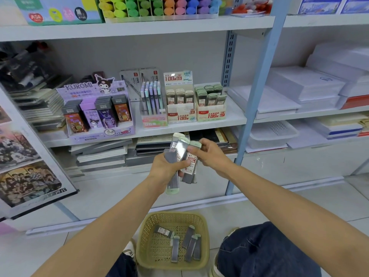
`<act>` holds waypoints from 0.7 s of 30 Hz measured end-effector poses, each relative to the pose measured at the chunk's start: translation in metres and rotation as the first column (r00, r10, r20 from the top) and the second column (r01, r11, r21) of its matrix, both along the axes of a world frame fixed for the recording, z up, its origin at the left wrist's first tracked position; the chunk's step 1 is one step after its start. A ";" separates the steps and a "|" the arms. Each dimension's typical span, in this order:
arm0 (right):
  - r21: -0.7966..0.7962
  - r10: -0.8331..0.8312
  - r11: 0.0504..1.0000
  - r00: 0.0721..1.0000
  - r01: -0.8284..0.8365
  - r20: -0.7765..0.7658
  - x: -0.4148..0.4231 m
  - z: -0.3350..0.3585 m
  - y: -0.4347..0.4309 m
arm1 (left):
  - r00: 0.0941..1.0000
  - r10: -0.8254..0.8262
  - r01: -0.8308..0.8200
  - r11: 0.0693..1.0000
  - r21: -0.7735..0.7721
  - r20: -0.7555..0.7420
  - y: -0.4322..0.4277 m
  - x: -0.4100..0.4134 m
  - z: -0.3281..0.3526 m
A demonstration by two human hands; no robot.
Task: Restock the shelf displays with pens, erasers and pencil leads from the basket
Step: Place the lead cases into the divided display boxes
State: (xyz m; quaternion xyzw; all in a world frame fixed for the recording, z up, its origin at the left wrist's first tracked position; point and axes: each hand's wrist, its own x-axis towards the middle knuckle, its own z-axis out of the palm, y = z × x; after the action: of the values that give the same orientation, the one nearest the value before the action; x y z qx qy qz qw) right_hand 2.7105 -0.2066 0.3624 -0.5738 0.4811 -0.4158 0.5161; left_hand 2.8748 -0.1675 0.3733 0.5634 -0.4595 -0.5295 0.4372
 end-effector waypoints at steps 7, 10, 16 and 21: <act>-0.069 0.192 0.978 0.979 -0.197 -0.067 -0.023 0.027 -0.015 | 0.997 -0.041 0.043 0.999 -0.029 0.061 -0.025 -0.008 0.018; -0.108 0.171 0.977 0.978 -0.184 -0.119 -0.040 0.042 -0.033 | 0.995 -0.097 0.096 0.994 -0.045 -0.004 -0.042 -0.015 0.030; -0.297 -0.134 0.950 0.987 0.101 -0.091 -0.082 0.076 -0.085 | 0.996 -0.076 0.077 0.997 0.021 -0.045 -0.094 -0.026 0.046; -0.468 -0.362 0.848 0.917 0.250 -0.166 -0.108 0.092 -0.134 | 0.993 -0.114 0.114 0.993 -0.017 -0.020 -0.134 -0.030 0.044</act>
State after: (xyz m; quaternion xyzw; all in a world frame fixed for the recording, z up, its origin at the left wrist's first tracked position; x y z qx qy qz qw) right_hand 2.6020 -0.3407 0.4543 -0.6374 0.5219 -0.5153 0.2363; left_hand 2.8447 -0.3020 0.4173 0.5270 -0.4905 -0.5558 0.4156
